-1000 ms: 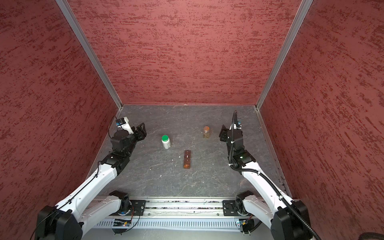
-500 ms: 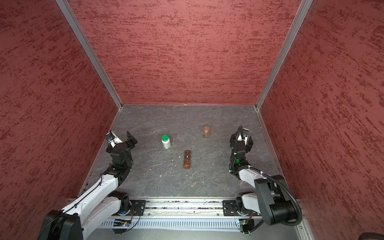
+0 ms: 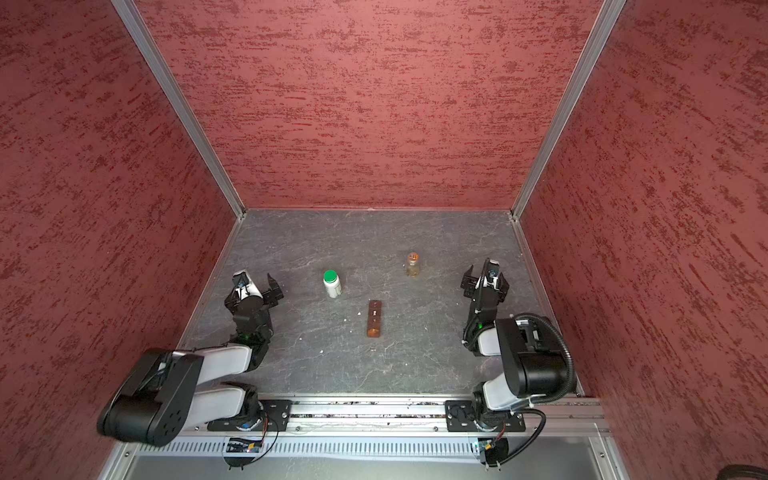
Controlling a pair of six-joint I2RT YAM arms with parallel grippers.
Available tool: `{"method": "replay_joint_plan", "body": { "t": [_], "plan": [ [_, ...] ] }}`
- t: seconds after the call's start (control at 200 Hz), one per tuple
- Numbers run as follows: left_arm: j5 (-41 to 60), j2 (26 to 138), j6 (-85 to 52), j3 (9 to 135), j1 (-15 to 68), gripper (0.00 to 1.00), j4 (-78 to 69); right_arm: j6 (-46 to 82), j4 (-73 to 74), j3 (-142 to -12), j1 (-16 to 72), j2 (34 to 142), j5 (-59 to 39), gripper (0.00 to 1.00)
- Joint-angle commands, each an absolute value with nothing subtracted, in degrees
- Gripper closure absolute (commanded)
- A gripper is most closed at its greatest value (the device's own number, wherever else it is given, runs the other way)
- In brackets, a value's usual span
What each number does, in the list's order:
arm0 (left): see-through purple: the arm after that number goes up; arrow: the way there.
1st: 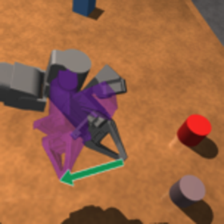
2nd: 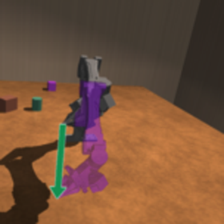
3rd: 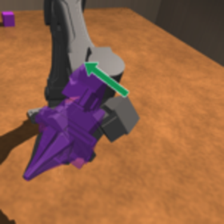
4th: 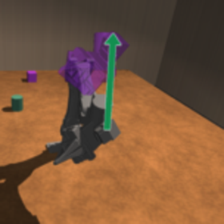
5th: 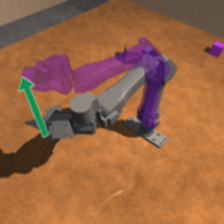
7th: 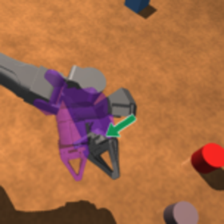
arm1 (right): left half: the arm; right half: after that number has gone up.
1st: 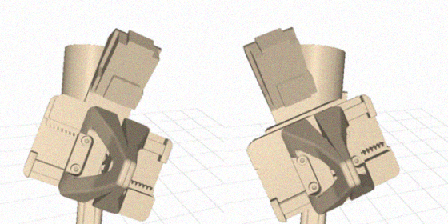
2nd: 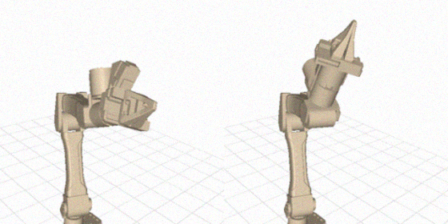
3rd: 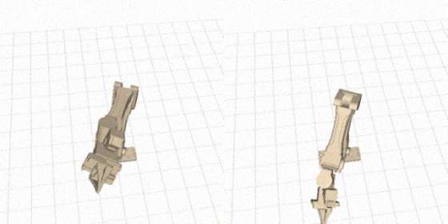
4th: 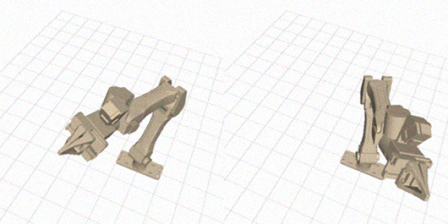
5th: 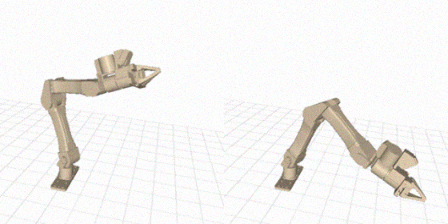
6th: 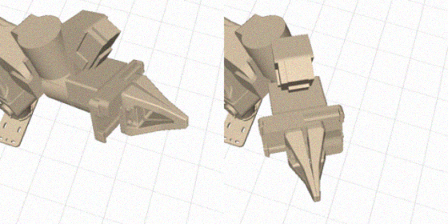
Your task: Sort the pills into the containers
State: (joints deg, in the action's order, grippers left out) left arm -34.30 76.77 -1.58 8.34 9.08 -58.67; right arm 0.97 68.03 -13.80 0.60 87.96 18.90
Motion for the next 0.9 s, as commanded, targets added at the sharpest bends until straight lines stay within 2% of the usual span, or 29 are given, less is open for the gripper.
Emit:
{"method": "replay_joint_plan", "body": {
  "t": [0.0, 0.07, 0.165, 0.366, 0.776, 0.842, 0.867, 0.897],
  "plan": [
    [-28.4, 83.9, 4.2, 7.9, 9.9, 0.0, -77.1, 1.7, 70.1, -13.6, -1.1, 88.3, 8.7, 0.13],
    [-27.9, 88.5, 6.6, 9.0, 10.9, 0.01, -80.5, 1.4, 69.6, -14.3, -1.1, 88.7, 8.8, 0.12],
    [-26.8, 88.6, 9.4, 11.8, 12.5, 0.0, -75.3, 2.1, 68.1, -15.2, -1.5, 88.7, 9.7, 0.1],
    [-22.4, 87.2, 7.9, 12.0, 10.6, 0.0, -72.4, 3.3, 68.2, -15.3, -1.5, 88.9, 12.7, 0.01],
    [-12.2, 86.1, 4.3, 12.7, 5.6, 0.0, -67.7, 3.2, 68.3, -15.4, -1.5, 89.0, 12.7, 0.01],
    [-11.6, 90.9, 3.8, 14.3, 4.0, 0.01, -70.4, 3.2, 68.2, -15.3, -1.5, 88.9, 12.7, 0.01],
    [-13.5, 89.9, 3.9, 15.7, 4.8, 0.0, -66.6, 3.2, 68.2, -15.4, -1.6, 89.0, 12.7, 0.01],
    [-10.7, 87.5, 1.7, 17.3, 3.3, 0.01, -58.9, 3.2, 68.3, -15.3, -1.5, 88.9, 12.7, 0.01]
  ]
}}
